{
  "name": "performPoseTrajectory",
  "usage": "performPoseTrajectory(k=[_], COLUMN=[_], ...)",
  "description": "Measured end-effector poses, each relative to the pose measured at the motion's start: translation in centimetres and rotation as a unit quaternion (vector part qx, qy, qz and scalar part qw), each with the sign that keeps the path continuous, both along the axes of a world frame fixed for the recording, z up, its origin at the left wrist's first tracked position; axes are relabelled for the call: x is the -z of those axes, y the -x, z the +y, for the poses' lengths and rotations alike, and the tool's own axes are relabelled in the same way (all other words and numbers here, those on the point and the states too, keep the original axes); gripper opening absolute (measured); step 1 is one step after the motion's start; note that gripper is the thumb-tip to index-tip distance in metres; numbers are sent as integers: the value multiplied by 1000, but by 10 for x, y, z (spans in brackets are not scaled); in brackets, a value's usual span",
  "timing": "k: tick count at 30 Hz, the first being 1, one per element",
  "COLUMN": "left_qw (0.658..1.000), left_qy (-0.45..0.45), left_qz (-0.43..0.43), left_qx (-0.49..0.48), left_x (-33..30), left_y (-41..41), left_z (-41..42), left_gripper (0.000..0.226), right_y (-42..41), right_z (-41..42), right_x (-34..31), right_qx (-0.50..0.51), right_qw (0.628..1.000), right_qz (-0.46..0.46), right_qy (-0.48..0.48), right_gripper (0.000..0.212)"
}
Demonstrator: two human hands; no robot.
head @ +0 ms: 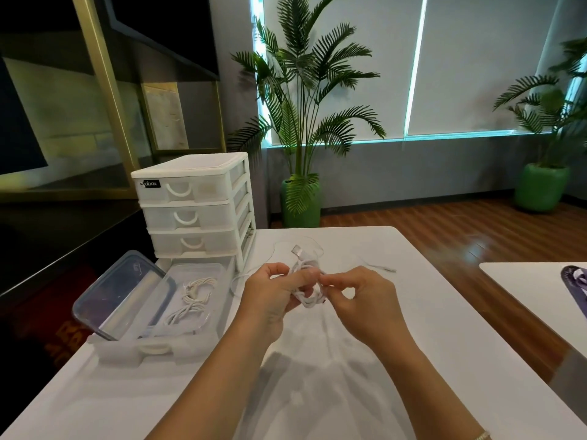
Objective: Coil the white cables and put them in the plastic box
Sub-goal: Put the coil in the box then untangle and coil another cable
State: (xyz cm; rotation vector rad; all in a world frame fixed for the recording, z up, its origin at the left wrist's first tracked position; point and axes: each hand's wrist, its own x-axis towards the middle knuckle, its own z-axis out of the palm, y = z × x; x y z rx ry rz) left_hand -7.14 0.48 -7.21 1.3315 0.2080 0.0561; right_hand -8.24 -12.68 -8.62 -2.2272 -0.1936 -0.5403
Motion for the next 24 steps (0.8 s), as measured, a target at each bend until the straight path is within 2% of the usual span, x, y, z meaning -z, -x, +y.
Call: performPoseTrajectory(k=[3,6,10,13,15,20,22,24], left_qw=[999,998,993,975,968,957,953,943], left_qy=[44,33,-90,-192,-218,-257,-268,-300], left_qz=[8,2,-53,-104,-123,-133,-136,-137], left_qx=[16,56,51,31,34,36,40,36], left_x=[1,4,6,5,4,5,5,6], left_y=[0,1,-1,-5,-6,-6,-5,-6], left_z=[0,-3,2,10,11,13,13,13], left_gripper=[43,40,24,19,17,14,14,14], right_y=[0,1,1,2,3,2,1,1], right_z=[3,1,1,1,1,-2,-3,-3], right_x=[-1,-5,-1,-2,-6,-9,-9,-8], right_qx=[14,25,-10,-46,-64,-108,-115,-112], right_qw=[999,999,998,989,974,940,932,939], right_qz=[18,34,57,109,146,199,212,217], right_qy=[30,23,7,-94,-162,-257,-269,-242], right_gripper=[25,21,14,16,19,20,21,21])
